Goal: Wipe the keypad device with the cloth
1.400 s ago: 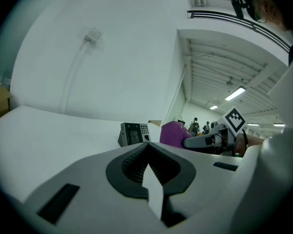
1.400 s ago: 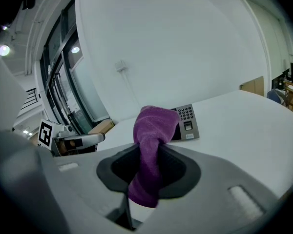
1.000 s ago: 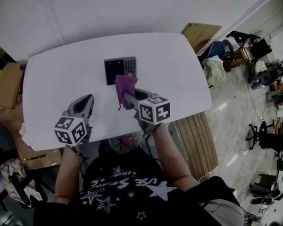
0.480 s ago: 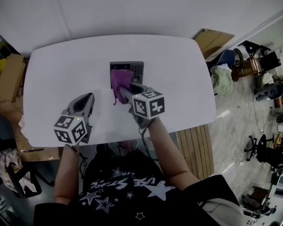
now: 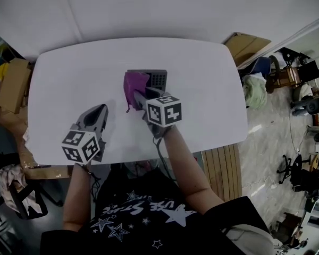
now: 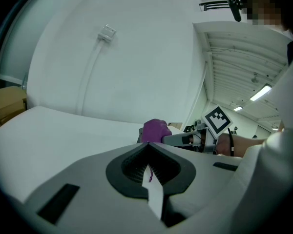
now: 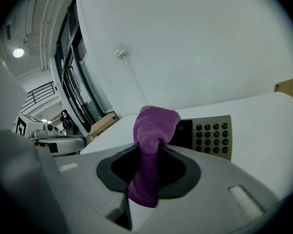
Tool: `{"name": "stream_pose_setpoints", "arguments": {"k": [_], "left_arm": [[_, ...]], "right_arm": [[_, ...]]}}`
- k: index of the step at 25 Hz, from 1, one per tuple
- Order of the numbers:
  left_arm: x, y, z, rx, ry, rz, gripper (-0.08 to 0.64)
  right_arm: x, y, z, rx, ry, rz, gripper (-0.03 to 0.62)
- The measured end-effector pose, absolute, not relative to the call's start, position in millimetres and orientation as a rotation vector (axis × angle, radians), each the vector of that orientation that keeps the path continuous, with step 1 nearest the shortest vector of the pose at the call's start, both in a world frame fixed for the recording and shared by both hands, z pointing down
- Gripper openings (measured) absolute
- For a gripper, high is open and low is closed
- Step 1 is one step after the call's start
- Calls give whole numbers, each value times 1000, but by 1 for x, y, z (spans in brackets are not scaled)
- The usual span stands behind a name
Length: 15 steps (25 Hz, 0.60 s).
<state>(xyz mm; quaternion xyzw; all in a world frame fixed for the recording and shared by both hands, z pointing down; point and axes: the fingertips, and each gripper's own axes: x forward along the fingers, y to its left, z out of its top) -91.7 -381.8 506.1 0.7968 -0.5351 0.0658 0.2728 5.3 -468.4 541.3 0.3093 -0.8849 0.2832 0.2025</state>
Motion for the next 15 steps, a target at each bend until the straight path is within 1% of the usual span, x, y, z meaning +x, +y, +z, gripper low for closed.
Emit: {"name": "stream_pose_setpoints", "arguments": {"k": [8,15], "left_arm": [[-89,-381,509,2123,-1452,190,8],[-69,-381,515,2122,-1436,203,8]], "right_arm": [[17,-479,553,878,-2443,799,98],[42,-487,558,909,-2430,807,98]]}}
